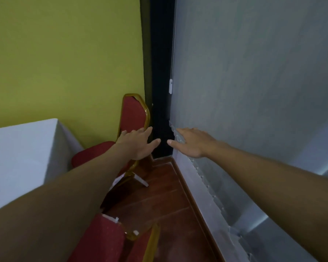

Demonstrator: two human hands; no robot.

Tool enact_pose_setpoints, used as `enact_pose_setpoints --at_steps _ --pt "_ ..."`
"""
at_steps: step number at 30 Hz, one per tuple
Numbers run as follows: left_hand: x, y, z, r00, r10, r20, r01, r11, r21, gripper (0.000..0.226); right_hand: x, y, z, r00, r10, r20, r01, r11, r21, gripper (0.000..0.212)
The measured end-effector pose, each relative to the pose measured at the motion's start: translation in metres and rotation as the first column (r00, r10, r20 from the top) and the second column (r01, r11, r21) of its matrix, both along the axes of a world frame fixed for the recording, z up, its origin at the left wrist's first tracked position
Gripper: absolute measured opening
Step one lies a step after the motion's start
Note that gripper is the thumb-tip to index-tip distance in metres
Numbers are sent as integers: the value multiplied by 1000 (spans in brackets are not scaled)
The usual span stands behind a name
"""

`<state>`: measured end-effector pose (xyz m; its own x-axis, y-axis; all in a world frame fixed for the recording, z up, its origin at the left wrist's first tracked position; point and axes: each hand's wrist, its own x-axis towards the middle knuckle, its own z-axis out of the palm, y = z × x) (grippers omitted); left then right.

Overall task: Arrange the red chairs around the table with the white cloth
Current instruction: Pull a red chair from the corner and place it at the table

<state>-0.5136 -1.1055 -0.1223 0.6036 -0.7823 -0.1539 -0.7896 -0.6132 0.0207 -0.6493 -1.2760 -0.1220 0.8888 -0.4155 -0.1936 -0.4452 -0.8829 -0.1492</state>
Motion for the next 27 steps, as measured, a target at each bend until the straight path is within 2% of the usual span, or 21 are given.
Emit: enact_pose_setpoints --at_steps 15,27 --pt "100 -66 -13 929 360 -88 -364 931 -26 85 164 -104 -9 937 344 -59 -345 939 5 93" --pt "180 -77 -37 840 536 -82 -539 842 -21 82 276 -123 -30 852 518 -69 -516 855 55 92"
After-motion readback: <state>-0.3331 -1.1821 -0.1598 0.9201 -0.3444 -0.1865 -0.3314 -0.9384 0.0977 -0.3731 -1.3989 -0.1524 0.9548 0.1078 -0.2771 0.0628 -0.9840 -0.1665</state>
